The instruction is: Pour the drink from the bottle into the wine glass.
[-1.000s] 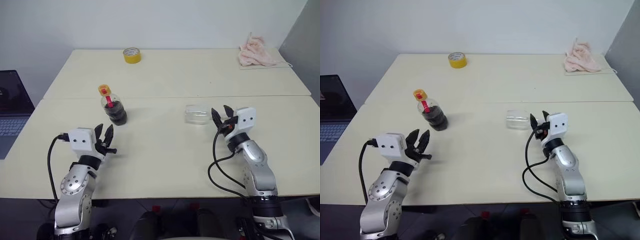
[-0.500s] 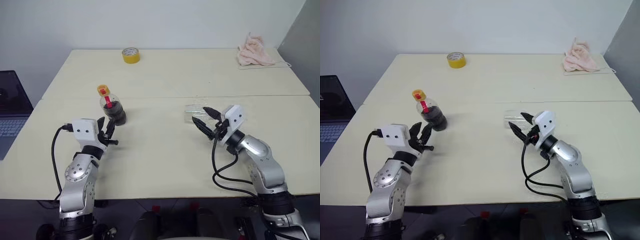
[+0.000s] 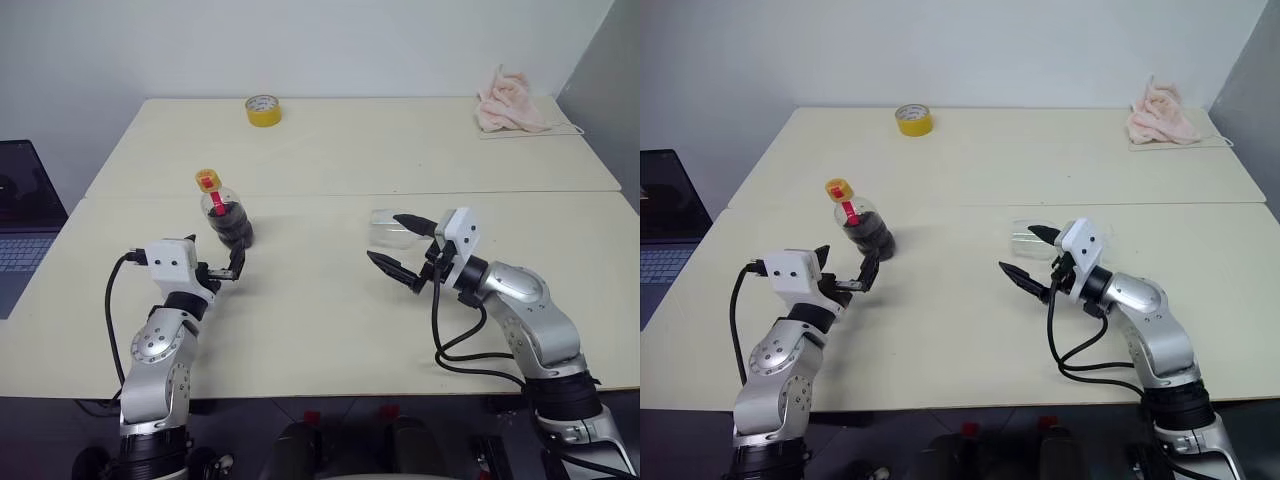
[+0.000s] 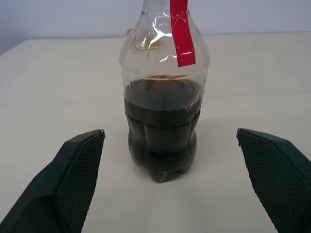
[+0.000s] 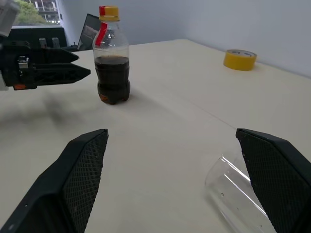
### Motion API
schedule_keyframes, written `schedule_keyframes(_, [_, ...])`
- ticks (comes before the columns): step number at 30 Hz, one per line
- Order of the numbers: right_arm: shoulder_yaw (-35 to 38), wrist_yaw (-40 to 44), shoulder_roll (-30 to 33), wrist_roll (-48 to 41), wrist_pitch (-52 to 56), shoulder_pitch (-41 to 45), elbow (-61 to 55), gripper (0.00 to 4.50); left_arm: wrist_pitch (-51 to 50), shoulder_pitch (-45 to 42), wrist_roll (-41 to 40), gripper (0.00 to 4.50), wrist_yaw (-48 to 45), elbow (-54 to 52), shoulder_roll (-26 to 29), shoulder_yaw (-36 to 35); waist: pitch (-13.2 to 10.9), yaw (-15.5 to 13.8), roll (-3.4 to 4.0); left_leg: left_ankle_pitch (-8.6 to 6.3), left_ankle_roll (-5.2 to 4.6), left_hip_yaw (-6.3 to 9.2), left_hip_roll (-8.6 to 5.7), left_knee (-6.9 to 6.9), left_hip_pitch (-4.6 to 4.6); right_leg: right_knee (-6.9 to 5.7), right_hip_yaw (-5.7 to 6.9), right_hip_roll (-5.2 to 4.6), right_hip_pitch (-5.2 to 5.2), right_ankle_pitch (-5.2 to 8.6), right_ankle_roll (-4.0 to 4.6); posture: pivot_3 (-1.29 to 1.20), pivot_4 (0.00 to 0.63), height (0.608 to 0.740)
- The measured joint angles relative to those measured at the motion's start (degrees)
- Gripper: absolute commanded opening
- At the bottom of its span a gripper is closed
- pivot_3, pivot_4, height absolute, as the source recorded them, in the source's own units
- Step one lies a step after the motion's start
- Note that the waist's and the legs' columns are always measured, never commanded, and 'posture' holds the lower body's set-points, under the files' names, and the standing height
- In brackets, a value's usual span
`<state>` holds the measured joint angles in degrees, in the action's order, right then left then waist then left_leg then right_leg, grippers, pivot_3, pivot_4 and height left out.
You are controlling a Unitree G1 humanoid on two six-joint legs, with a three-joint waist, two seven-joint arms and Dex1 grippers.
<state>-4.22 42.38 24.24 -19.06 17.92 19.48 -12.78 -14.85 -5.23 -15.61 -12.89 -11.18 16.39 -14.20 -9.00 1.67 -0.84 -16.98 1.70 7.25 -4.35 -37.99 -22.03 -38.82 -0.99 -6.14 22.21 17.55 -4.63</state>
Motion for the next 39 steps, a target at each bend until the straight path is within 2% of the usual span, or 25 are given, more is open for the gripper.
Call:
schedule_keyframes(8, [-1.61,-0.07,-1.16,0.50,-0.14,1.24,0.79,4.50,-0.10,-7.46,2.16,4.47,-0.14,6.87,3.55,0.23,-0.01,0.01,-0.02,0.00,0.00,0.03,-0.02,-0.02,-0.01,0.01,0.03,-0.01,0.01,0.00,0.00,0.00,0.150,0.740])
schedule_keyframes(14, [-1.60,-0.29,-1.24,2.11,-1.15,1.54,1.96,4.50,0.06,-8.24,2.28,4.47,-0.34,9.65,3.59,0.29,-0.01,0.02,-0.02,0.00,0.00,0.05,-0.01,-0.02,-0.01,-0.01,0.04,-0.01,0.03,0.00,0.00,0.00,0.150,0.740])
schedule_keyframes(29, [-1.57,-3.13,-2.20,3.31,-2.01,0.82,1.87,4.50,3.59,-17.97,4.98,4.47,-3.42,22.97,3.67,3.45,-0.02,0.05,-0.04,0.00,0.01,0.08,-0.05,-0.04,-0.02,-0.03,0.07,-0.03,0.02,0.00,0.00,0.00,0.150,0.740])
schedule_keyframes(39, [-1.56,-4.07,-2.08,3.36,-1.99,0.47,1.74,4.50,6.61,-21.22,6.91,4.47,-4.26,30.31,3.71,3.94,-0.02,0.12,-0.04,0.00,0.01,0.08,-0.05,-0.04,-0.02,-0.03,0.08,-0.03,0.03,0.00,0.00,0.00,0.150,0.740])
